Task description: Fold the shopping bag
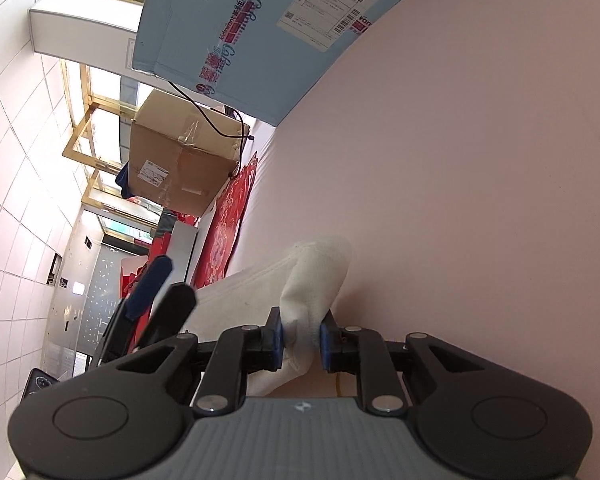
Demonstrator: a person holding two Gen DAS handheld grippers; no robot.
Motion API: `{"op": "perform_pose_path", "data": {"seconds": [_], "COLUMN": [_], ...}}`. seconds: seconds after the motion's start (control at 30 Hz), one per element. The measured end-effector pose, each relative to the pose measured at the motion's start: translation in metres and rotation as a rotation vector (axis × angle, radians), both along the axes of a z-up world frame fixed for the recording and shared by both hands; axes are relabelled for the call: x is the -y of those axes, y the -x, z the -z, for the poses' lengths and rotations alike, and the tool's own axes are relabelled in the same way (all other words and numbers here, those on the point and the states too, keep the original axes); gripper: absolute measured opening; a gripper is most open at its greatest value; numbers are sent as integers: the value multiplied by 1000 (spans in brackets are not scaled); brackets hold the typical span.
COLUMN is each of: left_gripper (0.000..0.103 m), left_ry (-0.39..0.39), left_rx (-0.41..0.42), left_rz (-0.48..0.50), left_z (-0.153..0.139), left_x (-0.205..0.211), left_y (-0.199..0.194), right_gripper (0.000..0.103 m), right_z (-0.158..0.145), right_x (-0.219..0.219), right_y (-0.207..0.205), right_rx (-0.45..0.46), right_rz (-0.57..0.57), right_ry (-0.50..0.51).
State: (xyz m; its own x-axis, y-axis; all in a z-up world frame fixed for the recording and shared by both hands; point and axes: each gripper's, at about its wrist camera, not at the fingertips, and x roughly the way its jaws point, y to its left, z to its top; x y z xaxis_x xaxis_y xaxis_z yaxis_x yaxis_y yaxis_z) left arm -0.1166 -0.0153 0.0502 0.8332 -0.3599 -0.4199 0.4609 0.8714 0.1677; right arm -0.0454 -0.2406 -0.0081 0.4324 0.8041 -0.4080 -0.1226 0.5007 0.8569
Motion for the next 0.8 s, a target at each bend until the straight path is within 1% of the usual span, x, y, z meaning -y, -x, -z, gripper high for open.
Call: {"op": "perform_pose_path", "data": {"seconds": [0.1,0.13,0.17,0.2,0.23,0.3,0.37,0.4,0.43,0.47,0.5,0.57,0.63,0.73,0.8], "left_gripper": [48,48,48,48,48,49,53,54,54,53,53,52,52,52,52], "left_ry": [-66,-80,-75,-63,-40,26,59,70,84,94,103,101,93,63,48], "left_rx": [-89,-114,-130,-143,-154,-164,-157,-165,-192,-216,-236,-262,-277,-302,-311], "left_rz": [36,41,41,39,41,40,11,-16,-30,-24,-13,35,67,85,98], "left_z": [16,21,24,25,26,20,15,14,15,16,18,20,22,27,30], "left_x": [7,8,7,6,1,-9,-19,-26,-31,-34,-35,-33,-29,-23,-20], "left_y": [-6,-8,-9,-9,-9,-12,-16,-21,-27,-30,-32,-29,-24,-17,-14], "right_gripper": [19,19,19,19,19,19,20,24,26,33,42,46,45,40,33], "right_z": [2,2,0,-1,-4,-8,-13,-13,-14,-14,-13,-13,-12,-11,-9], "right_x": [-1,0,-3,-4,-8,-9,-6,-4,-1,1,4,8,9,10,11], "right_y": [-2,-2,-3,-2,0,4,8,9,11,12,13,17,16,16,17], "right_rx": [4,8,13,21,59,114,165,176,187,189,184,183,175,167,164], "right_rz": [-10,-14,-22,-30,-47,-76,-107,-118,-129,-133,-125,-109,-98,-81,-69], "right_ry": [4,7,41,65,102,143,149,148,146,150,160,140,138,143,148]}}
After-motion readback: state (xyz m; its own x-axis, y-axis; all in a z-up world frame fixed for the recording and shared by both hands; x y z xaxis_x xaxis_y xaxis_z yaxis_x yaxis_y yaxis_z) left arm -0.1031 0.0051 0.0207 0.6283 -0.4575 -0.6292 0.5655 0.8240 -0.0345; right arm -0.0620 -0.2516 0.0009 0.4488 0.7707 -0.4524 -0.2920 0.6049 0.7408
